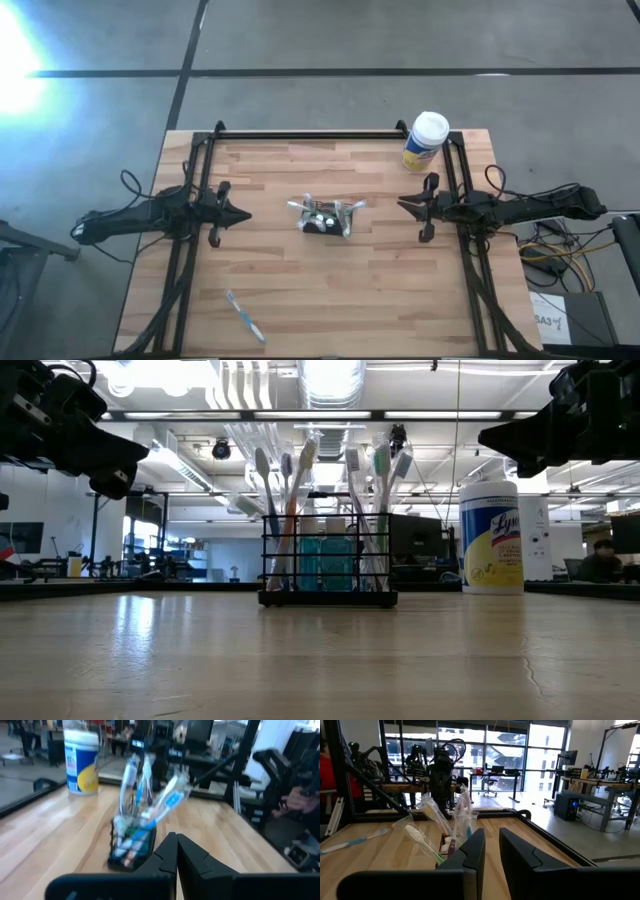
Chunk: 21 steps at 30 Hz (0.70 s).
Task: Pick & Place toothbrushing station
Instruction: Put the blue toothbrush into the black mesh organizer
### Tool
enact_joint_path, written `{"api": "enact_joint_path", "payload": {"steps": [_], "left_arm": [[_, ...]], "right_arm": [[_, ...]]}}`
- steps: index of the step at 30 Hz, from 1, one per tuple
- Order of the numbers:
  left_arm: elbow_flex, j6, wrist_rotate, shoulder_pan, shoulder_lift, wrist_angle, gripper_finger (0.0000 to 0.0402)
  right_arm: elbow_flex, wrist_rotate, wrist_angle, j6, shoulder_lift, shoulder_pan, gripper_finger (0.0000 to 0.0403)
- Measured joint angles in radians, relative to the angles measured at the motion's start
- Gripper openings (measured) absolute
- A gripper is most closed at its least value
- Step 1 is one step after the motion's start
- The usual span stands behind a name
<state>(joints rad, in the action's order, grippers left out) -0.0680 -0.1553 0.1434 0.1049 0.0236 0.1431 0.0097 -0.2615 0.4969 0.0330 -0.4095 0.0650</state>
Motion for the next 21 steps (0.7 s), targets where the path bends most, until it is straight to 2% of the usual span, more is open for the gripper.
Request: {"api": "enact_joint_path", "payload": {"steps": [2, 5, 9, 12, 15, 21], "left_arm": [[-0.027, -0.005, 0.008, 0.0, 0.016, 0.038, 0.0005], [-0.133, -0.022, 0.05, -0.006, 0.068, 0.074, 0.0005], [-0.255, -0.025, 0.051, -0.037, 0.179, 0.195, 0.0005], [-0.336, -0.054, 0.044, -0.067, 0.259, 0.223, 0.0005], [-0.393, -0.078, 0.036, -0.109, 0.346, 0.277, 0.0005], [-0.465, -0.16, -0.052, -0.239, 0.487, 0.398, 0.0005]], "right_arm": [[0.0, 0.0, 0.003, 0.0, 0.0, 0.0, 0.0054], [0.0, -0.001, 0.009, -0.017, 0.0, 0.0, 0.0054], [0.0, -0.001, 0.035, -0.006, 0.0, 0.0, 0.0054], [0.0, -0.002, 0.048, -0.01, 0.002, -0.001, 0.0054], [0.0, -0.002, 0.047, -0.026, 0.001, 0.0, 0.0054], [0.0, 0.002, 0.068, -0.033, 0.001, 0.0, 0.0054]]}}
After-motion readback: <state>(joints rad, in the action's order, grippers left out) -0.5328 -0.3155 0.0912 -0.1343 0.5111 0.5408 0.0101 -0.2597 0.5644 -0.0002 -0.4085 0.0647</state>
